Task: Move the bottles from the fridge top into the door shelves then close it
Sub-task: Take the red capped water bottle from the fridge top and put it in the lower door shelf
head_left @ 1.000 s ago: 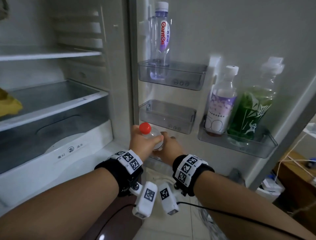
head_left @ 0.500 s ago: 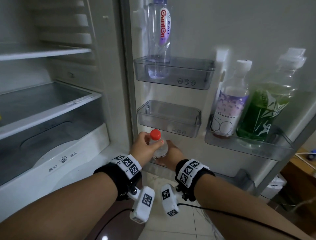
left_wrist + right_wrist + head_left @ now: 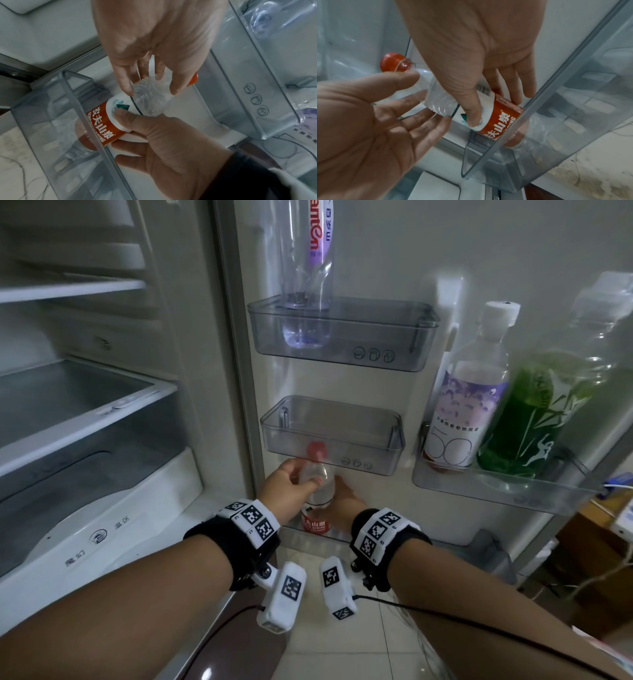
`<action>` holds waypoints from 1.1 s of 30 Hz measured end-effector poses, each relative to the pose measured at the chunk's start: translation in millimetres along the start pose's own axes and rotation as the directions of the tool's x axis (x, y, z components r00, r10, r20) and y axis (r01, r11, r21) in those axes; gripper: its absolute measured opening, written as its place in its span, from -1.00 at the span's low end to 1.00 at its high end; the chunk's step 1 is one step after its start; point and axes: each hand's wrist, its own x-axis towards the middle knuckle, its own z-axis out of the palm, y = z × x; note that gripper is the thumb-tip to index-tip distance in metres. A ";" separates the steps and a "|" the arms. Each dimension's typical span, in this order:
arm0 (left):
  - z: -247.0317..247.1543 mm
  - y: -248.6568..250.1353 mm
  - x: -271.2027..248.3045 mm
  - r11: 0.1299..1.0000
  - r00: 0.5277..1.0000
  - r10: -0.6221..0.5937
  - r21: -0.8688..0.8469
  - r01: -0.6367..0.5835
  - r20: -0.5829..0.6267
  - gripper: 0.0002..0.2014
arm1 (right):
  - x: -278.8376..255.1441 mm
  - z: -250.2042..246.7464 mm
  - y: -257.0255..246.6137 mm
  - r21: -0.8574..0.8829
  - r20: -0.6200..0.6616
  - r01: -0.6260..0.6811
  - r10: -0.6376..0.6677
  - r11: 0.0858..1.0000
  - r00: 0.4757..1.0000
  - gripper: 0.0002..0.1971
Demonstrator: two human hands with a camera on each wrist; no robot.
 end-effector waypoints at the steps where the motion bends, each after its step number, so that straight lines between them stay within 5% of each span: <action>1: 0.4 -0.8 0.0 1.000 1.000 -0.001 -0.003 0.001 0.005 -0.41 | -2.3 0.2 -0.4 0.032 -0.015 -0.035 0.035 0.999 0.999 -0.23; 4: 1.5 -1.2 -1.8 0.999 0.999 -0.032 -0.019 0.032 -0.008 -0.36 | -3.7 1.6 2.4 0.085 -0.028 -0.137 0.140 0.987 0.990 0.02; 8: 5.1 2.3 -10.0 0.998 0.997 -0.052 -0.044 0.049 -0.052 -0.47 | -15.7 -2.6 5.6 0.085 -0.037 -0.094 0.097 0.992 0.995 -0.22; 14: 8.8 12.1 -24.6 0.997 0.981 -0.041 -0.067 0.029 -0.188 -0.62 | -41.2 -20.5 19.5 0.159 -0.055 -0.057 0.066 0.986 0.996 -0.30; 18: 23.1 25.6 -45.9 0.997 0.975 0.053 -0.037 -0.063 -0.218 -0.80 | -62.9 -36.9 29.9 0.162 -0.057 -0.004 0.013 0.987 0.998 -0.46; 23: 45.9 53.9 -78.9 0.982 0.952 0.169 -0.039 -0.185 -0.254 -0.65 | -90.8 -55.6 44.8 0.281 -0.090 0.150 -0.130 0.948 0.987 -0.93; 33: 107.1 130.5 -116.8 0.873 0.853 0.482 0.036 -0.486 -0.198 -0.82 | -163.7 -143.3 68.3 0.493 -0.446 0.524 -0.315 0.694 0.837 -0.91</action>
